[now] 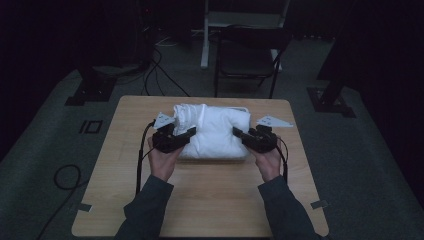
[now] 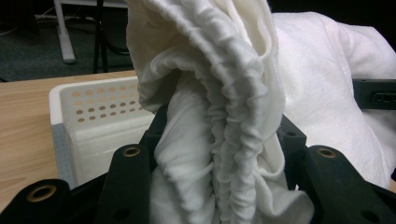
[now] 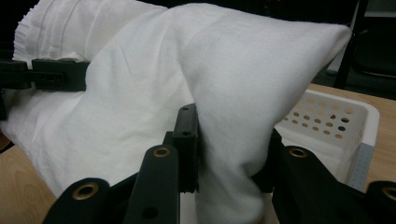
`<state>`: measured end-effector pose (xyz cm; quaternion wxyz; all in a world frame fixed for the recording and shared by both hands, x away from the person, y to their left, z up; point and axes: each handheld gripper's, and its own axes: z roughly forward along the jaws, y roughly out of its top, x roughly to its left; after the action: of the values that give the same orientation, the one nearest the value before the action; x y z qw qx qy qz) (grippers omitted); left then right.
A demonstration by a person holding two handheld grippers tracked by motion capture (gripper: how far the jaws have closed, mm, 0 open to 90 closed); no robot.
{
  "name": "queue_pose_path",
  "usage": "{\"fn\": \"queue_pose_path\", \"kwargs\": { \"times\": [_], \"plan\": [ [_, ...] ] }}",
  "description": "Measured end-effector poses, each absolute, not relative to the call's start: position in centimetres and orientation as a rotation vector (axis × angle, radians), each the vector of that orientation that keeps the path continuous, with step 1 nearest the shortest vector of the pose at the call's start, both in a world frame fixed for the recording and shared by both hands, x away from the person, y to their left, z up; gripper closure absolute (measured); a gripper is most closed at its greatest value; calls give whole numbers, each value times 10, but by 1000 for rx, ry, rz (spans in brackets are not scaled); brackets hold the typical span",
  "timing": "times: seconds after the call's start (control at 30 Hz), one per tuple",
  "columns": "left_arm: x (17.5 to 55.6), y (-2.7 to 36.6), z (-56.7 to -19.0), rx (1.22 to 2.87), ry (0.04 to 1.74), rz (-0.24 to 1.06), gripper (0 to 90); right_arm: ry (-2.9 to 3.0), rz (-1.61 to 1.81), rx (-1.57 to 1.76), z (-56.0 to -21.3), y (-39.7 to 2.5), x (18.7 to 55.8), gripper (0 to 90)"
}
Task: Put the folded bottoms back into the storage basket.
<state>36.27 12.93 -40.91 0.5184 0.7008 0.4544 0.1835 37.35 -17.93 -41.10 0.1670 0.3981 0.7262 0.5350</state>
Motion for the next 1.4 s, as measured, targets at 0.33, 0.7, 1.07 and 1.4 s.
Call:
{"fn": "queue_pose_path", "kwargs": {
  "times": [0.33, 0.7, 1.07, 1.4],
  "plan": [
    [369, 127, -411, 1680, 1105, 441, 535, 2055, 1512, 1157, -413, -179, 380, 705],
    [378, 128, -417, 1676, 1132, 438, 536, 2059, 1455, 1152, -415, -173, 388, 705],
    [389, 126, -425, 1685, 1147, 433, 536, 2063, 1431, 1187, -424, -172, 401, 706],
    [400, 122, -430, 1698, 1152, 424, 536, 2057, 1412, 1213, -429, -172, 409, 706]
  ]
}}
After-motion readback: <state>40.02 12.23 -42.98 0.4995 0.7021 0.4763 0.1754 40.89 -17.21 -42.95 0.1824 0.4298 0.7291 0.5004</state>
